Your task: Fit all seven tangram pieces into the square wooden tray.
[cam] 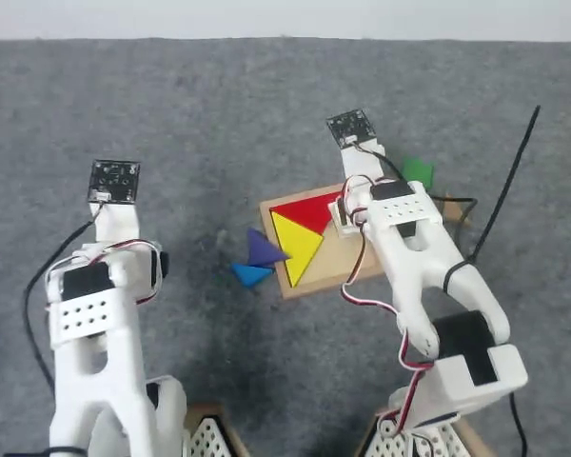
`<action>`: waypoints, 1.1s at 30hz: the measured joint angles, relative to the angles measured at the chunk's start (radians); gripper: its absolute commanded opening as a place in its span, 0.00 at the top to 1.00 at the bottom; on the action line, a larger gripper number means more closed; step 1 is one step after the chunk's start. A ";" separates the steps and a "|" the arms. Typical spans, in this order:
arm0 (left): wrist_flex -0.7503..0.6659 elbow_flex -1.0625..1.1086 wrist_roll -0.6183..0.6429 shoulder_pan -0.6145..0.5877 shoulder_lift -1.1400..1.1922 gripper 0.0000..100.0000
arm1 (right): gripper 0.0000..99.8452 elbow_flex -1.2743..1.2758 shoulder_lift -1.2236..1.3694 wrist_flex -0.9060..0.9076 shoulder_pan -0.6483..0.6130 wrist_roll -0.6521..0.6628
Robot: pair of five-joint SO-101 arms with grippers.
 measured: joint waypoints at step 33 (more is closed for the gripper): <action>0.000 0.020 0.000 0.040 0.000 0.82 | 0.88 -0.120 0.089 -0.002 -0.026 0.009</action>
